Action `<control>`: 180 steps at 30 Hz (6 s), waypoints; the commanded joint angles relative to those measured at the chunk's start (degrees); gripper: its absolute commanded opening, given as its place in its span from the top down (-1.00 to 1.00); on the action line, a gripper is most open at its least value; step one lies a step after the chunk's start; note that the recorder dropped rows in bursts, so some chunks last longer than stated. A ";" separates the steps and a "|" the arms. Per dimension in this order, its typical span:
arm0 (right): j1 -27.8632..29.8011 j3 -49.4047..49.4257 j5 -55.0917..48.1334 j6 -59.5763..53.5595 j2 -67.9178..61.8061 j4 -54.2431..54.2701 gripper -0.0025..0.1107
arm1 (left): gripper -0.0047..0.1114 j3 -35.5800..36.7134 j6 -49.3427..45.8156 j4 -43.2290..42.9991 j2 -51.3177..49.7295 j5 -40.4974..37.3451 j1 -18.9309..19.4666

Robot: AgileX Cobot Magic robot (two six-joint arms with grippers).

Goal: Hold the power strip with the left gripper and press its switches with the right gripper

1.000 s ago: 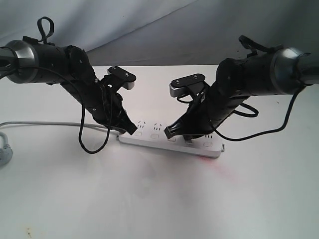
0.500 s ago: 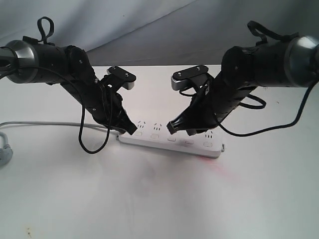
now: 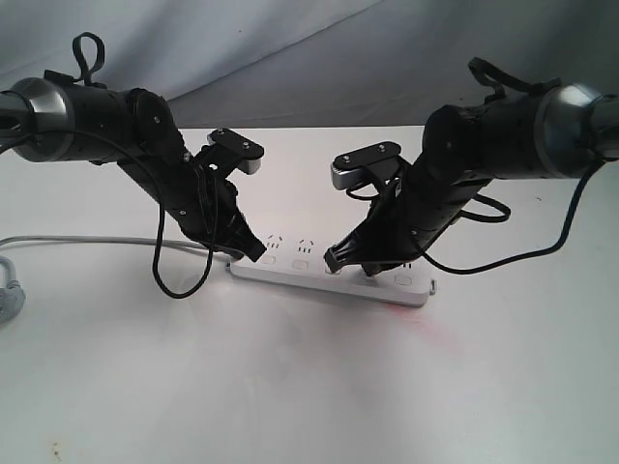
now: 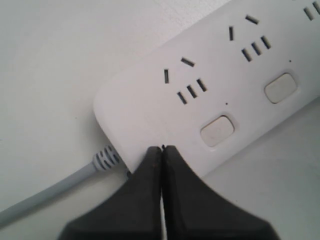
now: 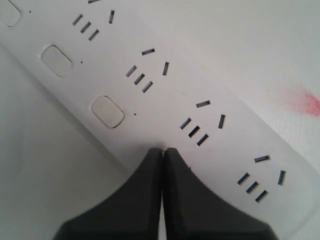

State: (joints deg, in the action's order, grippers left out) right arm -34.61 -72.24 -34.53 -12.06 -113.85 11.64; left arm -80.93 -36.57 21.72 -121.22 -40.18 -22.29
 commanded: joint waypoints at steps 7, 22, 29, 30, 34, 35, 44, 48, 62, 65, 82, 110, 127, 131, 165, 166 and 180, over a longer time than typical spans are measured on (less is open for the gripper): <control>-0.14 0.14 0.78 0.10 -3.71 -0.44 0.96 | 0.92 -0.34 0.45 0.05 -0.34 -0.20 -0.39; -0.14 0.24 -3.24 0.10 -7.17 -1.03 0.96 | 0.92 -0.34 0.45 0.05 -0.34 -0.20 -0.39; -0.24 0.24 -4.08 0.10 -7.64 -1.13 0.96 | 0.92 -0.34 0.45 0.05 -0.34 -0.20 -0.39; -0.24 0.24 -4.08 0.10 -7.64 -1.13 0.96 | 0.92 -0.34 0.45 0.05 -0.34 -0.20 -0.39; -0.24 0.11 -2.59 0.10 -6.65 -1.13 0.96 | 0.92 -0.34 0.45 0.05 -0.34 -0.20 -0.39; -0.24 0.11 -2.02 0.10 -5.85 -1.13 0.96 | 0.92 -0.34 0.45 0.05 -0.34 -0.20 -0.39; -0.24 0.11 4.79 -4.24 1.54 6.19 0.96 | 0.92 -0.34 0.45 0.05 -0.34 -0.20 -0.39; -0.24 0.11 4.79 -7.44 1.42 10.26 0.96 | 0.92 -0.34 0.45 0.05 -0.34 -0.20 -0.39; -0.24 0.11 6.22 -10.75 1.42 16.96 0.96 | 0.92 -0.34 0.45 0.05 -0.34 -0.20 -0.39; -0.24 0.11 6.45 -10.64 1.42 17.47 0.96 | 0.92 -0.34 0.45 0.05 -0.34 -0.09 -0.39; -0.24 0.11 6.89 -10.85 -2.51 20.03 0.96 | 0.92 -0.34 0.45 0.05 -0.34 0.06 -0.39; -0.24 0.11 7.13 -11.13 -5.20 22.04 0.96 | 0.92 -0.34 0.45 0.05 -0.34 0.06 -0.39; -0.24 0.44 3.07 -11.13 -5.91 20.23 0.96 | 0.92 -0.34 0.55 0.05 -0.34 -0.29 -0.39; -0.24 0.44 1.47 -11.01 -5.91 19.23 0.96 | 0.92 -0.34 0.55 0.05 -0.34 -0.29 -0.39; -4.59 -0.50 3.89 0.53 -1.68 1.27 0.96 | 0.92 -0.34 0.55 0.05 -0.34 -0.65 -0.39; -4.59 -0.50 3.76 0.53 0.38 1.27 0.96 | 0.92 -0.34 0.55 0.05 -0.34 -0.78 -0.39; 3.04 9.48 2.69 8.13 23.28 -4.58 0.96 | 0.92 -0.34 1.68 1.18 3.30 -0.77 -0.39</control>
State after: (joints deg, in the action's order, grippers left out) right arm -33.75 -66.22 -32.45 -5.29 -94.55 8.50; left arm -80.93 -36.12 21.96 -120.74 -40.60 -22.29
